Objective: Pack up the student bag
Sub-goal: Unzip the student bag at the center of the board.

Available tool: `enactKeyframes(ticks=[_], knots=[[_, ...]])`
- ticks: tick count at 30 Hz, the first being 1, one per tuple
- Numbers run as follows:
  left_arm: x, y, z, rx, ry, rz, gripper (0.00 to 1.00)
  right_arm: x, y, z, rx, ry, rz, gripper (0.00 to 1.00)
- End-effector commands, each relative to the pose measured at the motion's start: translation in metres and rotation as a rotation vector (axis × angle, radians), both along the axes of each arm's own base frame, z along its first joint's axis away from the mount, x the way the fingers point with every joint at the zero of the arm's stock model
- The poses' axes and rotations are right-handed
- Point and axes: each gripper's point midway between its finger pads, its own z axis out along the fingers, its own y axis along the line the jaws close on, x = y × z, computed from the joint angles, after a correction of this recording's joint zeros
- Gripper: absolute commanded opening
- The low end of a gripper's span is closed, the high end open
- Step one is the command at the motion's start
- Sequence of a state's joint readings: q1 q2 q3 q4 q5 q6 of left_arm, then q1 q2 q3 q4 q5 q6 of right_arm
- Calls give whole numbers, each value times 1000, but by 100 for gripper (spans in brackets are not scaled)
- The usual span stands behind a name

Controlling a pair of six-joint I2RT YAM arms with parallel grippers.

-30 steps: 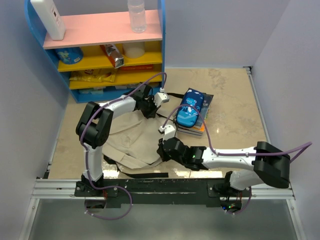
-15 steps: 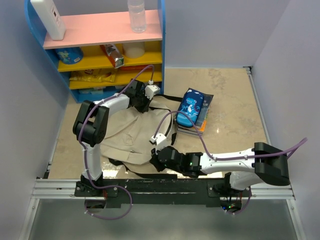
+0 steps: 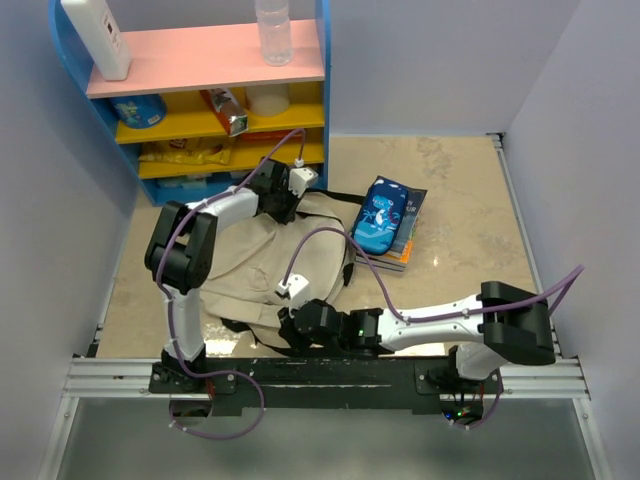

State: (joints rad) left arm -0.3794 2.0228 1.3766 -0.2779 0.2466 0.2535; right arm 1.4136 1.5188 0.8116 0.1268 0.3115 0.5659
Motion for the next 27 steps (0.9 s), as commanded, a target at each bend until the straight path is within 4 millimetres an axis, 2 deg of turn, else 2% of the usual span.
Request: enactKeyframes(ticks=[1,2,4,7,8,10,13,14,15,16,18,21,22,23,24,25,26,27], knots=[[12,11,49,-21,-99,30,0,10,-6,15,43,13,-58,33],[8,12,52,-23,-87,28,0,11,-14,8,31,23,-73,37],[5,15,63,-35,-92,21,0,17,-23,11,45,28,-99,48],[-2,21,79,-40,-96,12,10,23,-42,29,87,6,-149,58],[-6,24,81,-34,-85,8,21,28,-52,42,123,-13,-190,58],[-11,25,99,-41,-110,-6,29,36,-69,47,130,-23,-250,58],[-22,26,126,-65,-140,-24,46,53,-102,53,154,-28,-391,55],[-27,26,138,-73,-152,-29,55,56,-115,43,128,-27,-430,50],[-30,26,142,-78,-157,-32,57,65,-125,44,140,-29,-478,49],[-33,22,150,-97,-160,-47,61,67,-132,36,137,-10,-510,47],[-44,16,156,-112,-148,-72,62,76,-144,26,109,-1,-562,46],[-68,-10,150,-130,-102,-127,62,82,-156,18,76,-7,-632,47],[-86,-27,138,-147,-57,-172,63,82,-159,18,83,3,-657,47],[-91,-36,135,-164,-53,-185,63,82,-165,16,70,1,-672,48],[-104,-52,128,-177,-25,-206,63,82,-169,16,73,0,-688,50],[-113,-57,115,-170,0,-211,64,82,-175,18,97,2,-710,51],[-114,-65,109,-173,1,-219,64,81,-178,17,97,5,-715,51],[-124,-78,102,-170,20,-240,65,80,-181,18,106,8,-724,52]])
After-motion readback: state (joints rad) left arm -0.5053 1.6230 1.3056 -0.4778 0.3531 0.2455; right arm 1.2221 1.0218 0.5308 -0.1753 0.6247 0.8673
